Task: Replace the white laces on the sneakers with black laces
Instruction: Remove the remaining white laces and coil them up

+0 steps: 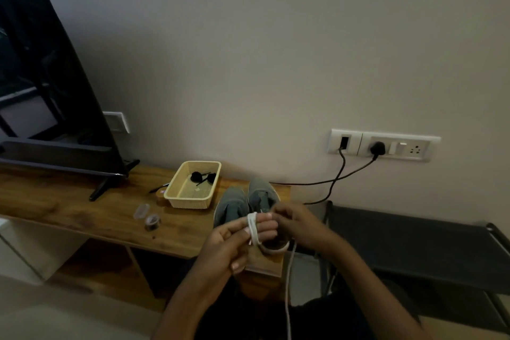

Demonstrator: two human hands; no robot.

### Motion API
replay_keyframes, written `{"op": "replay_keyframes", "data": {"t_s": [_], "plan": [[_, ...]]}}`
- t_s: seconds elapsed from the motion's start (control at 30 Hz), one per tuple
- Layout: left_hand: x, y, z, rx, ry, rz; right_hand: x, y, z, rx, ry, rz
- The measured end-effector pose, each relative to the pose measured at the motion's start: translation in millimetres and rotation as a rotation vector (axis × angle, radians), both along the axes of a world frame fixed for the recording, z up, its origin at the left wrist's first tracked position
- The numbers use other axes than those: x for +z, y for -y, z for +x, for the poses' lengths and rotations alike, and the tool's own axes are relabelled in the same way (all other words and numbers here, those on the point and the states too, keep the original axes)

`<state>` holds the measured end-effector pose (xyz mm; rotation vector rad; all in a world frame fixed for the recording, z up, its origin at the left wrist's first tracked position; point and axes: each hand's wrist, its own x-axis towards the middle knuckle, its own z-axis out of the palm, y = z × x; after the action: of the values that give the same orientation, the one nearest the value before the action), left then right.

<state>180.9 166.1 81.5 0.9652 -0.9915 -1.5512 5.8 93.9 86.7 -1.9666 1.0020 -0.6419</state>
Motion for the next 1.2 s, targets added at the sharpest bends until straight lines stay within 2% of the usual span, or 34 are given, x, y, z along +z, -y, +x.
{"op": "replay_keyframes", "data": {"t_s": [0.1,0.23,0.33,0.43,0.53,0.6,0.7,0.8,0.87,0.97,1.1,1.13,1.2], "plan": [[-35,15,-9,0.144,-0.2,0.121,-43,-24,3,0.0,-0.09,0.101],[-73,23,-8,0.289,-0.324,0.209,-56,-50,6,0.125,-0.193,0.139],[-82,28,-2,0.289,-0.23,0.215,-32,-52,11,0.203,-0.232,0.13],[-83,22,-3,0.217,-0.063,0.227,-1,-30,28,0.149,-0.222,-0.014],[-77,15,-4,0.068,-0.081,0.236,-2,9,40,0.046,-0.272,-0.076],[-71,12,0,0.016,-0.168,0.249,-21,24,39,0.019,-0.218,0.042],[-69,13,6,0.053,-0.321,0.273,-59,10,36,-0.038,-0.109,0.262],[-76,17,7,0.132,-0.384,0.278,-78,-21,32,-0.037,-0.141,0.283],[-82,21,7,0.195,-0.325,0.252,-75,-35,27,0.043,-0.234,0.256],[-89,24,5,0.23,-0.087,0.204,-50,-40,22,0.16,-0.364,0.184],[-94,21,-1,0.078,0.156,0.17,-9,-17,33,0.113,-0.398,-0.047],[-91,18,-2,0.017,0.177,0.17,-5,-5,36,0.095,-0.409,-0.081],[-83,16,-1,-0.063,0.077,0.179,-8,17,38,0.054,-0.398,-0.065]]}}
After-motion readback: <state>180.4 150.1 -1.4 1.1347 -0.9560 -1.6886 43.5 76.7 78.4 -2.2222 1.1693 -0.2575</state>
